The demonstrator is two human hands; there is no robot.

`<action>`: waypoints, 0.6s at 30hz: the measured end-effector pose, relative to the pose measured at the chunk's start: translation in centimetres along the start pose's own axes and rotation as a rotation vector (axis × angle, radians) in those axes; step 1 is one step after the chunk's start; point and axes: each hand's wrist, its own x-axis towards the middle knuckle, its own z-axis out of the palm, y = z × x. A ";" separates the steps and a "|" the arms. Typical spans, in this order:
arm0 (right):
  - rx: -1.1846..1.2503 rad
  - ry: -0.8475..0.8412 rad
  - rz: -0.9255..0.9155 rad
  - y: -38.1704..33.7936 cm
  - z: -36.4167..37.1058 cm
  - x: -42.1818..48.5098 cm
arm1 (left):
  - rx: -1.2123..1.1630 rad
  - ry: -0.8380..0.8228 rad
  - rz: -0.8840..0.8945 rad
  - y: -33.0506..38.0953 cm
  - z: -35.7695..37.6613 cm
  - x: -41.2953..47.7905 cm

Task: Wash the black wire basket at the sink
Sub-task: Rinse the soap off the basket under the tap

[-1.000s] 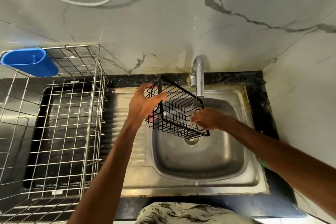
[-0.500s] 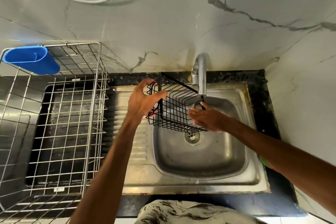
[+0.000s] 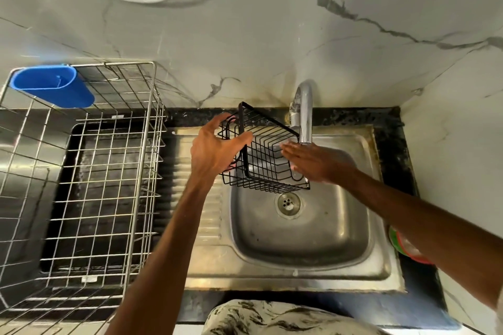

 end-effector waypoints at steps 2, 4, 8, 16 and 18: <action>0.079 -0.011 -0.028 -0.8 1.6 -0.1 | -0.006 0.022 -0.004 0.0 0.1 0.0; 0.390 -0.072 0.004 -1.6 3.3 -0.7 | -0.012 0.036 -0.004 0.1 0.4 -0.3; 0.787 0.001 0.088 -3.1 4.1 -2.7 | 0.020 0.083 0.026 0.1 0.6 -0.8; 1.334 0.173 0.434 0.6 -0.5 1.4 | 0.202 0.061 0.131 0.7 0.8 -1.6; 1.518 0.200 0.491 1.0 -1.0 2.0 | 0.233 0.064 0.130 0.3 0.9 -1.9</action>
